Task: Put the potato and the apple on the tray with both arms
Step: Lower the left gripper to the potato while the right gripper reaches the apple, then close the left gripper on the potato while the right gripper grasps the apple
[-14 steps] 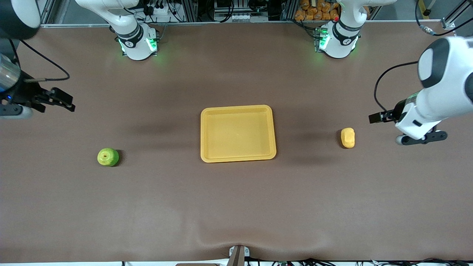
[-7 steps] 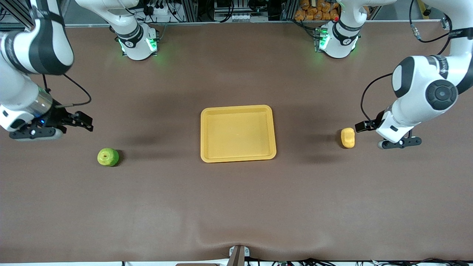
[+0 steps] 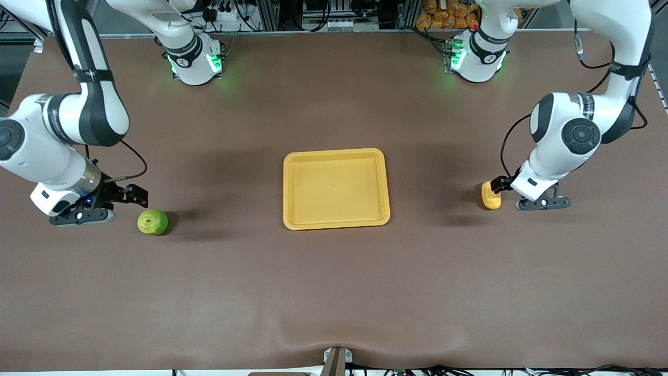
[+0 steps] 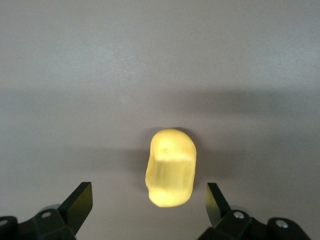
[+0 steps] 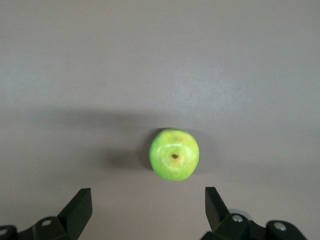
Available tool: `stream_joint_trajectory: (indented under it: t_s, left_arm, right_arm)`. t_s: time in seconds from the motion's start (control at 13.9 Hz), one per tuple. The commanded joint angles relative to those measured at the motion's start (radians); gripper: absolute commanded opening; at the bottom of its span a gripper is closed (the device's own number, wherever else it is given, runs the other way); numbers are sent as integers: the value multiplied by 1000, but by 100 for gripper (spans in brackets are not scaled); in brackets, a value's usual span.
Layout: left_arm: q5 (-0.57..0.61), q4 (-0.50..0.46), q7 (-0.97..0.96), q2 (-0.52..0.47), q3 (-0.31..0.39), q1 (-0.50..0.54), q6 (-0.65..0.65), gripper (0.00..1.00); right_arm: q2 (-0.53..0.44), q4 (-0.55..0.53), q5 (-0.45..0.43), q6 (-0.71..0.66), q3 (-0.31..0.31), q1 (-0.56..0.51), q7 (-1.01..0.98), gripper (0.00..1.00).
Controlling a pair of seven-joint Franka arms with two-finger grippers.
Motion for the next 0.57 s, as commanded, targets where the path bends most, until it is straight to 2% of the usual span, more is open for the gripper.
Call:
stream_joint_trajectory:
  t_s: [0.0, 0.5]
  left_arm:
    - [20, -34, 13, 27, -4, 30, 97, 100]
    - [12, -40, -25, 90, -10, 30, 158, 100]
  right_arm:
    - [87, 28, 20, 56, 4, -31, -22, 100]
    - [199, 37, 39, 134, 6, -65, -14, 100]
